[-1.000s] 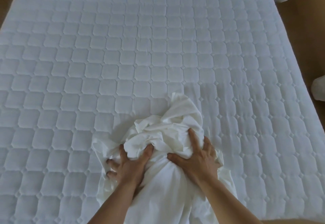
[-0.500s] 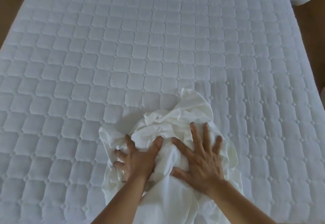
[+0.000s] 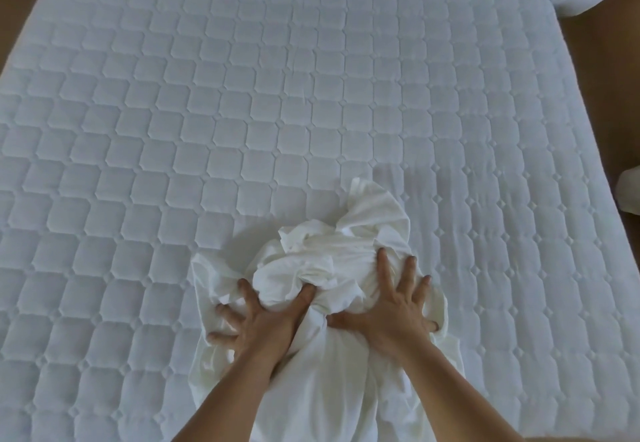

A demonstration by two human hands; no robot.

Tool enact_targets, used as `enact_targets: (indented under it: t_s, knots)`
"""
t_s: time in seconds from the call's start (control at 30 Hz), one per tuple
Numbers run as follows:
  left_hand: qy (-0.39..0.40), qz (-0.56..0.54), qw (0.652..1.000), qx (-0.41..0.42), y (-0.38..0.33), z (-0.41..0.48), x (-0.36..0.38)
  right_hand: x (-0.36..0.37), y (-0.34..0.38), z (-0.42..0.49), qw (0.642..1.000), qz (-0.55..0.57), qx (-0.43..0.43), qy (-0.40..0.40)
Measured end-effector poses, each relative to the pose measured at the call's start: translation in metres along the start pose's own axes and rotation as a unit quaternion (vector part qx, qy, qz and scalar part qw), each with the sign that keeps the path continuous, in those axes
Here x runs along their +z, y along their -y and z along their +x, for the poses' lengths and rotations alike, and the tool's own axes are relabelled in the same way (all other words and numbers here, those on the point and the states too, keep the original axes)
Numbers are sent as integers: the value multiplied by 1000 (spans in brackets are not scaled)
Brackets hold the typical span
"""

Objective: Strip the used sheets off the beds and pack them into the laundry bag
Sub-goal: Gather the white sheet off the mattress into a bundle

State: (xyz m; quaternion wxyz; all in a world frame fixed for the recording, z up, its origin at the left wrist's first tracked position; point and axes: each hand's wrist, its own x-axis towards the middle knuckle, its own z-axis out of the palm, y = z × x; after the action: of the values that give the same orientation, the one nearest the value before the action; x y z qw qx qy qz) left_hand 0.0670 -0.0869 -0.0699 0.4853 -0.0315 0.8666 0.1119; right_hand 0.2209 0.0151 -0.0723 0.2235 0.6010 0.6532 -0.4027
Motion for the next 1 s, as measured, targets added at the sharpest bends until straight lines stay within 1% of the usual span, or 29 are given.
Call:
enact_targets:
  t_s: [0.17, 0.3, 0.47, 0.57, 0.63, 0.7, 0.77, 0.83, 1.0]
  knots:
    - [-16, -38, 999, -7, -10, 2, 5, -9, -3, 15, 1000, -15, 1, 12]
    - [-27, -17, 999, 24, 1, 5, 7, -14, -11, 17, 999, -18, -17, 24]
    - [-22, -62, 996, 64, 14, 0, 6, -15, -18, 9, 999, -21, -39, 28]
    - [-35, -29, 996, 79, 12, 2, 7, -20, -17, 17, 997, -32, -39, 52]
    - [-37, 7, 996, 79, 11, 1, 5, -22, -17, 21, 995, -63, -30, 74]
    - [-45, 49, 994, 85, 12, 1, 3, -22, -17, 21, 994, -80, -33, 74]
    - [-40, 75, 990, 115, 17, 3, 4, -21, -20, 16, 995, -51, -46, 68]
    - [-30, 49, 987, 151, 22, 9, 8, -20, -25, 14, 996, -17, -61, 61]
    - [-35, -10, 988, 148, 21, 9, 10, -22, -30, 10, 994, 62, -77, 51]
